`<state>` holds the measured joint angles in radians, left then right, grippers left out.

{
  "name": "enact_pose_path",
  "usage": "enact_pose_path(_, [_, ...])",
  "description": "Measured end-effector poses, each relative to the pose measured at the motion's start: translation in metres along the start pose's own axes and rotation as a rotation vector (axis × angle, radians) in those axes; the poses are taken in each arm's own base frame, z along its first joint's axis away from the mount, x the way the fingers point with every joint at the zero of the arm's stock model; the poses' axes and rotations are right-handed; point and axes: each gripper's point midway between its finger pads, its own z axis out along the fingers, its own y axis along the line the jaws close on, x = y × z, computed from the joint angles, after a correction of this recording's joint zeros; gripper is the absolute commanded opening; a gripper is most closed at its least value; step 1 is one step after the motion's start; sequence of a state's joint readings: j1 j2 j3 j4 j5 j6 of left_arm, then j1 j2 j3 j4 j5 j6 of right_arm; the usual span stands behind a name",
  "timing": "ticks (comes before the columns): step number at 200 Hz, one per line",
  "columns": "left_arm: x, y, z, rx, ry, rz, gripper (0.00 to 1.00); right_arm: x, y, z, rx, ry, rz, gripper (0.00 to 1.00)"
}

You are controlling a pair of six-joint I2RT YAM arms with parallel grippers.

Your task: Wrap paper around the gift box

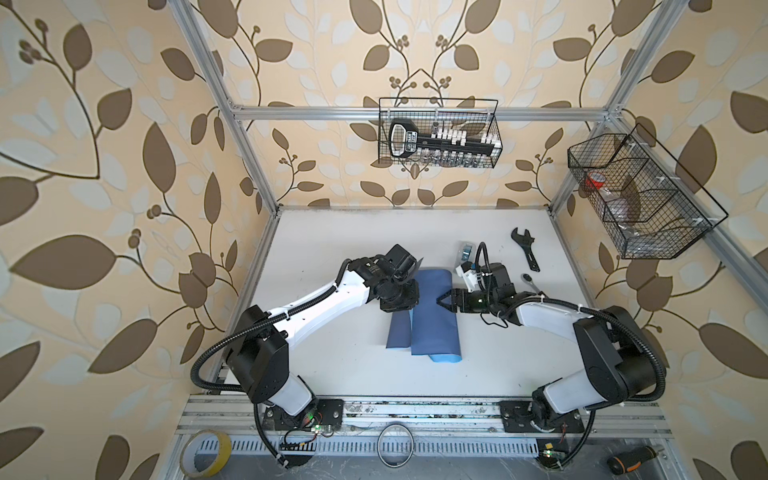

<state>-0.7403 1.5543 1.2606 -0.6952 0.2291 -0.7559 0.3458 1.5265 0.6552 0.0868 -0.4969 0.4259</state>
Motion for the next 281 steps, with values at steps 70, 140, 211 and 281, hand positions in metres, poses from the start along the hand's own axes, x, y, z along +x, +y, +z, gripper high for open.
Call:
enact_pose_path(70, [-0.004,-0.036,0.004,0.072,-0.003,0.015,0.0,0.0,0.0,0.0,-0.001,-0.001,-0.002,0.82])
enact_pose_path(140, [-0.002,-0.009,0.005,-0.017,-0.017,0.049,0.0,0.0,0.0,0.0,-0.001,-0.001,-0.002,0.82])
enact_pose_path(211, [-0.002,0.082,-0.005,-0.104,-0.022,-0.113,0.0,0.0,0.0,0.001,-0.001,0.0,-0.002,0.82])
enact_pose_path(281, [-0.014,0.092,-0.007,-0.052,-0.049,-0.127,0.0,0.0,0.0,0.001,-0.003,0.001,-0.002,0.82])
